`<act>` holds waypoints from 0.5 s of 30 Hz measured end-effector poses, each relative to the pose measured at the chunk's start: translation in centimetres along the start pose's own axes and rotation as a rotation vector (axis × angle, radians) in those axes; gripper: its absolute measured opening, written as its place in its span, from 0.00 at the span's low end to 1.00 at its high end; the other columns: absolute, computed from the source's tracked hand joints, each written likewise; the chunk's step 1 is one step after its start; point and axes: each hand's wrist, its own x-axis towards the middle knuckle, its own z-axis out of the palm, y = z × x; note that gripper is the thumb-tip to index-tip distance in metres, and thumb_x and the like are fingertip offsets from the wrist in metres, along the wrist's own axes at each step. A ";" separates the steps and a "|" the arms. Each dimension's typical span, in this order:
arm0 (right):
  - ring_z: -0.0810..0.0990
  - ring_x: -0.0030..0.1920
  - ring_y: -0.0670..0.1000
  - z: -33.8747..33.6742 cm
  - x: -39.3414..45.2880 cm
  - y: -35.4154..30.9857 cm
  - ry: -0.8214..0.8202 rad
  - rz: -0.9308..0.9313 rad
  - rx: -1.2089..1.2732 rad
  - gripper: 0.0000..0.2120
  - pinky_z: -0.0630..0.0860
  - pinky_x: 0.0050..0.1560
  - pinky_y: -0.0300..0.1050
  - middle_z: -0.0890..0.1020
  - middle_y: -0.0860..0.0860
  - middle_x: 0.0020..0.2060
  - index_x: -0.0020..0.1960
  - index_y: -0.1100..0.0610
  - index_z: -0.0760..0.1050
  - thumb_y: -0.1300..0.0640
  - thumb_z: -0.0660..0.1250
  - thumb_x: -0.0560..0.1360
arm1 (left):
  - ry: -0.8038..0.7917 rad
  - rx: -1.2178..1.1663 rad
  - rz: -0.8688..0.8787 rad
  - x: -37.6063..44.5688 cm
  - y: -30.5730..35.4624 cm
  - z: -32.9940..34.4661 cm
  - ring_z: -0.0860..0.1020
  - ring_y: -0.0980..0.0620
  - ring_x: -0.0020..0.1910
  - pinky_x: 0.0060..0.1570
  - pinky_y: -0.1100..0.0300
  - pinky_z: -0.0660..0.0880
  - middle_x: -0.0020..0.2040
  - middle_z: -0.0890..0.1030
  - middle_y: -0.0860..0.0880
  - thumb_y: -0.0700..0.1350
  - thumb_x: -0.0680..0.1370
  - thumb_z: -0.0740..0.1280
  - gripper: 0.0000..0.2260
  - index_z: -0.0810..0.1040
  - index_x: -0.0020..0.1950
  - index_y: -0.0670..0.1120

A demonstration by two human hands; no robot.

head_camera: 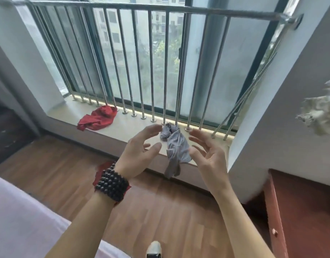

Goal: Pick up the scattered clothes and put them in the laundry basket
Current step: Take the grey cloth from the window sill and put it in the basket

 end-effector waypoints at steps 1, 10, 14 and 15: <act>0.82 0.65 0.46 0.2 1.5 0.9 0.000 0.009 -0.012 0.21 0.79 0.70 0.49 0.84 0.46 0.62 0.68 0.50 0.79 0.59 0.70 0.75 | -0.003 -0.001 0.000 1.7 -1.0 0.2 0.73 0.65 0.67 0.66 0.50 0.75 0.67 0.77 0.61 0.43 0.79 0.68 0.21 0.72 0.70 0.56; 0.82 0.65 0.44 3.2 18.6 7.9 0.004 0.059 -0.092 0.22 0.78 0.70 0.48 0.85 0.45 0.62 0.70 0.51 0.78 0.57 0.71 0.75 | -0.063 -0.059 0.015 20.7 -9.1 0.0 0.75 0.63 0.66 0.62 0.60 0.76 0.66 0.78 0.58 0.43 0.79 0.69 0.20 0.72 0.70 0.53; 0.82 0.65 0.46 3.3 24.2 10.8 0.018 0.093 -0.072 0.22 0.78 0.70 0.48 0.84 0.46 0.62 0.69 0.50 0.78 0.58 0.71 0.76 | -0.112 -0.066 0.005 27.1 -11.3 1.2 0.75 0.65 0.65 0.61 0.63 0.75 0.65 0.78 0.60 0.43 0.79 0.68 0.20 0.72 0.69 0.56; 0.82 0.65 0.46 3.3 25.4 11.6 0.026 0.107 -0.072 0.21 0.78 0.70 0.49 0.84 0.46 0.63 0.69 0.51 0.78 0.59 0.71 0.77 | -0.128 -0.061 -0.005 28.4 -11.8 1.7 0.75 0.65 0.65 0.60 0.63 0.75 0.65 0.78 0.60 0.42 0.79 0.68 0.20 0.72 0.69 0.57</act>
